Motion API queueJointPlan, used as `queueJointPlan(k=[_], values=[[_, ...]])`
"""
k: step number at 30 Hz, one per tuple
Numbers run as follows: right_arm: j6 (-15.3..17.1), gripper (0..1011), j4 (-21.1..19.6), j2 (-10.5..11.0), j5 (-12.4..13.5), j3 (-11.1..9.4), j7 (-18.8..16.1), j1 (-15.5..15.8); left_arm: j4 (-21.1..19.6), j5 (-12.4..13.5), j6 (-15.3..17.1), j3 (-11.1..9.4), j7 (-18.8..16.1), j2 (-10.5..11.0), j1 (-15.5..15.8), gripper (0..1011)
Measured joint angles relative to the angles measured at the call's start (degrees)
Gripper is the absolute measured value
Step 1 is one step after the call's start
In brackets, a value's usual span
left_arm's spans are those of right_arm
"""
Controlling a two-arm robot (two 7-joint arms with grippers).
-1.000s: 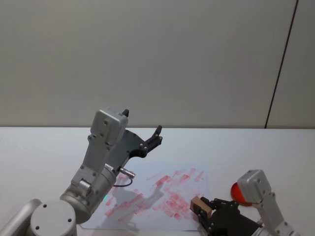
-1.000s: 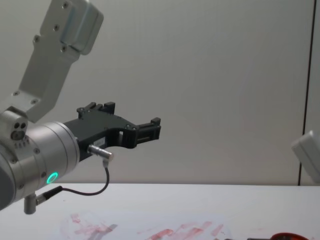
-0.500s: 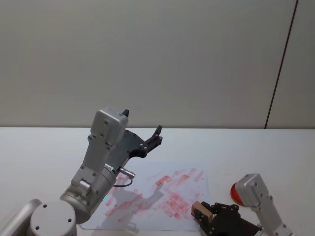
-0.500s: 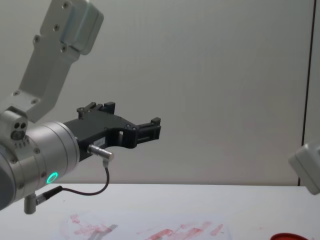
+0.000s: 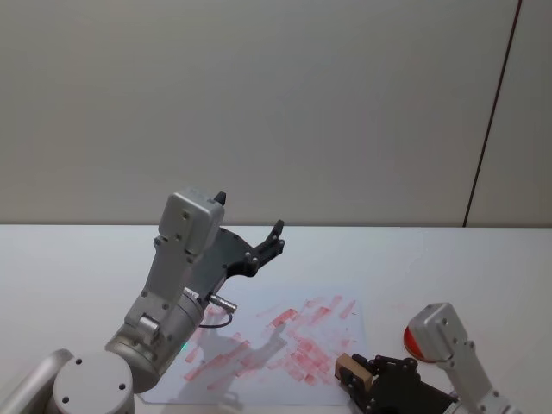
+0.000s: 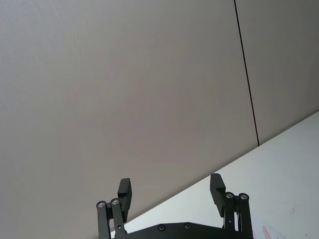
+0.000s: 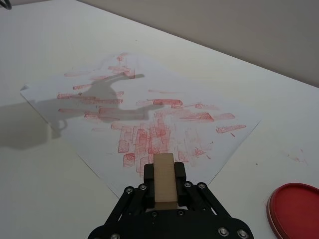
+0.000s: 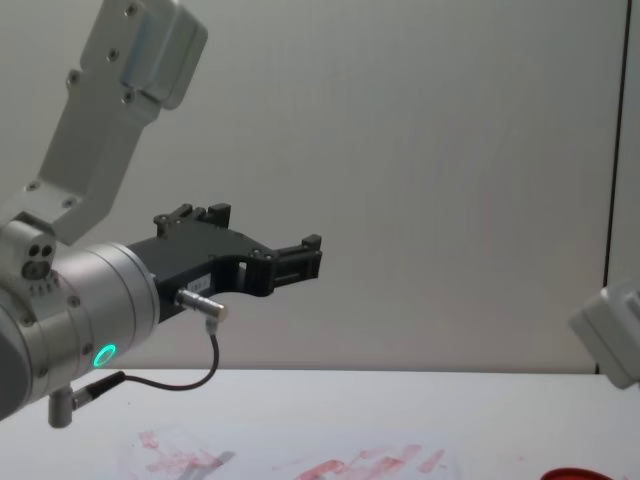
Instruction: Use the one hand to pick up the stamp and affix it onto the A4 paper.
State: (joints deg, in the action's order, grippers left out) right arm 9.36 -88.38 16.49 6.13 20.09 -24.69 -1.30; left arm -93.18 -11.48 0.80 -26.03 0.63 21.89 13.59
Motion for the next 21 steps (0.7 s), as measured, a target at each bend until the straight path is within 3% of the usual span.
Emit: queueJointPlan(k=[7, 21], values=[[0.4, 217, -0.3, 0.1, 0.5, 0.0, 0.1, 0.0, 0.0, 0.0, 0.0, 0.0, 0.0, 0.0, 0.0, 1003], [-0.2, 217, -3.0, 0.2, 5.7, -2.3, 4.5, -1.6, 0.0, 0.0, 0.0, 0.0, 0.0, 0.0, 0.0, 1002]])
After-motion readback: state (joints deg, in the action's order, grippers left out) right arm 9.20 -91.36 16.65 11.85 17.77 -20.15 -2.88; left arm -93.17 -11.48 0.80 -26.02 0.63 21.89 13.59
